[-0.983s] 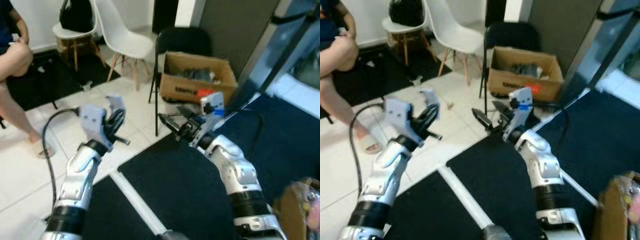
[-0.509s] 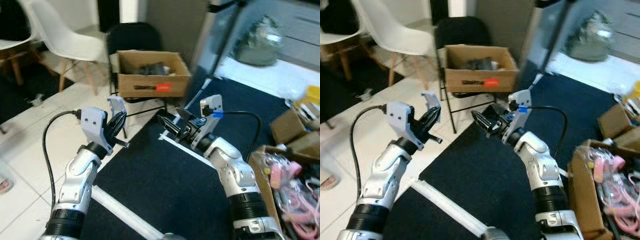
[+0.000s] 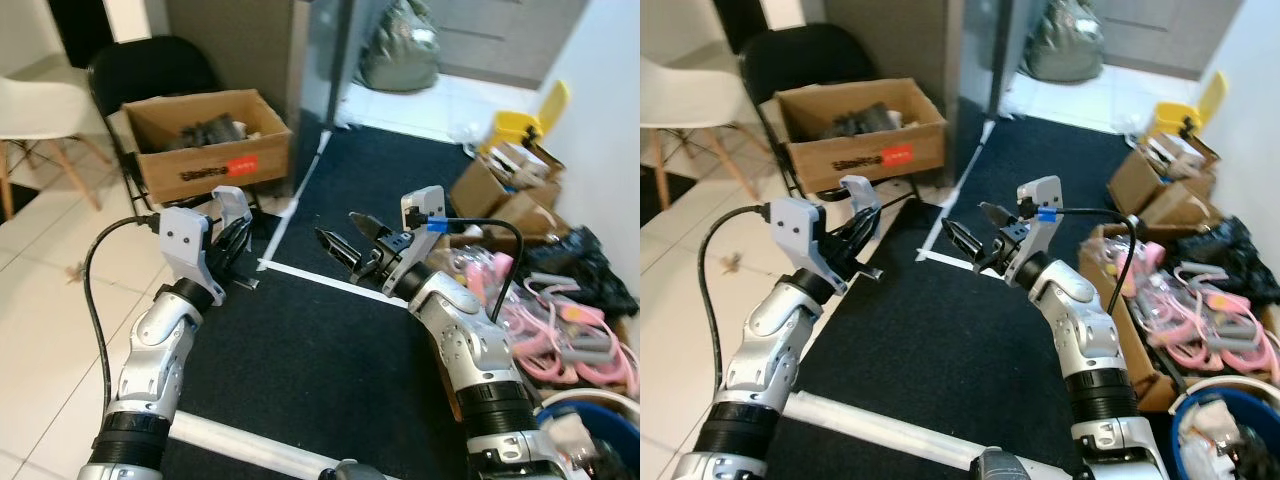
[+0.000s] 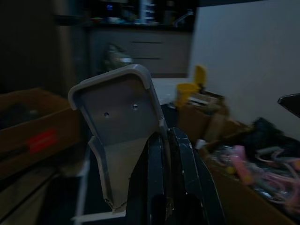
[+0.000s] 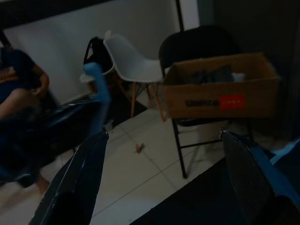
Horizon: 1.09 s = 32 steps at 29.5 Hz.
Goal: Picking trash to rubbish bin
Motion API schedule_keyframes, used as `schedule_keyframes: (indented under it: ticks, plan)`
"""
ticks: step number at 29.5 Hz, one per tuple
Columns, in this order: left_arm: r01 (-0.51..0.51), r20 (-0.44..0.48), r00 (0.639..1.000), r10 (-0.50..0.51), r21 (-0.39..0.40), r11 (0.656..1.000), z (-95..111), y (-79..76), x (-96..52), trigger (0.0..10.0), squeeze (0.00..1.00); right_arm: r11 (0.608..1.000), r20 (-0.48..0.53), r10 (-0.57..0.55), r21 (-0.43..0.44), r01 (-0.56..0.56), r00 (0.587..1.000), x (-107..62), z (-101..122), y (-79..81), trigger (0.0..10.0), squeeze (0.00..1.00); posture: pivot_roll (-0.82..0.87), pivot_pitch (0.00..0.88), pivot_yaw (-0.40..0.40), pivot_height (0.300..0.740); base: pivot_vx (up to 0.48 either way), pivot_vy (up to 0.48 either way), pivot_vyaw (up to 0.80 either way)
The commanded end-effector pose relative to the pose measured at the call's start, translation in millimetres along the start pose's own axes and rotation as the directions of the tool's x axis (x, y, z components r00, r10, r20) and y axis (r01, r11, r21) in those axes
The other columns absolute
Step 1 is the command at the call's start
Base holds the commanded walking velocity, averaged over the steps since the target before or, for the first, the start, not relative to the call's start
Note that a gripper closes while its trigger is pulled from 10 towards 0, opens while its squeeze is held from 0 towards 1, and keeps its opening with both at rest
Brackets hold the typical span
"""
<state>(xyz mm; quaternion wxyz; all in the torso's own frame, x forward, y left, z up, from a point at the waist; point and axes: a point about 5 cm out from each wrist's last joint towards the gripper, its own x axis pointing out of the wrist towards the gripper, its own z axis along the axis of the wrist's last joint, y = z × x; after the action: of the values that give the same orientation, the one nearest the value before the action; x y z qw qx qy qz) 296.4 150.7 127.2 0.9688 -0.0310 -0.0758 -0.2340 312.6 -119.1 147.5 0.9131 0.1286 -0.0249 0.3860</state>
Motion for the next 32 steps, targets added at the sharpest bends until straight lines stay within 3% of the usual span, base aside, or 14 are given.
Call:
schedule_keyframes:
  ticks: [1, 5, 13, 26, 32]
  plan:
    - [0.009, -0.01, 1.0, -0.009, 0.004, 1.0, -1, -1.1, 0.5, 10.0, 0.0, 0.999, 0.027, 0.05, -0.015, -0.049, 0.998, -1.5, 5, 3.6, 10.0, 0.0, 0.04, 0.0, -0.027, 0.74, 0.0, 0.0, -0.8]
    - [0.005, -0.014, 1.0, -0.005, 0.009, 1.0, -2, -0.2, -0.9, 10.0, 0.0, 0.984, 0.053, 0.175, 0.005, -0.176, 0.983, -5.5, 5, 10.2, 10.0, 0.0, 0.04, 0.0, -0.024, 0.74, 0.0, 0.0, -0.52]
    - [0.007, -0.017, 1.0, -0.007, 0.008, 1.0, -2, 0.1, -1.6, 10.0, 0.0, 0.961, 0.04, 0.278, -0.013, -0.277, 0.96, -7.9, 4, 16.9, 10.0, 0.0, 0.04, 0.0, -0.019, 0.74, 0.0, 0.0, 0.0]
    - [0.041, -0.013, 0.999, -0.041, -0.017, 0.999, -4, -0.7, -3.7, 10.0, 0.0, 0.951, -0.015, 0.307, -0.039, -0.307, 0.952, -9.2, -1, 17.0, 10.0, 0.0, 0.04, 0.0, -0.02, 0.74, 0.0, 0.0, 0.0]
    - [0.045, -0.011, 0.999, -0.046, -0.015, 0.999, -4, -1.2, -4.0, 10.0, 0.0, 0.949, -0.017, 0.31, -0.045, -0.311, 0.951, -9.6, -1, 16.6, 10.0, 0.0, 0.04, 0.0, -0.021, 0.74, 0.259, 0.0, 0.0]
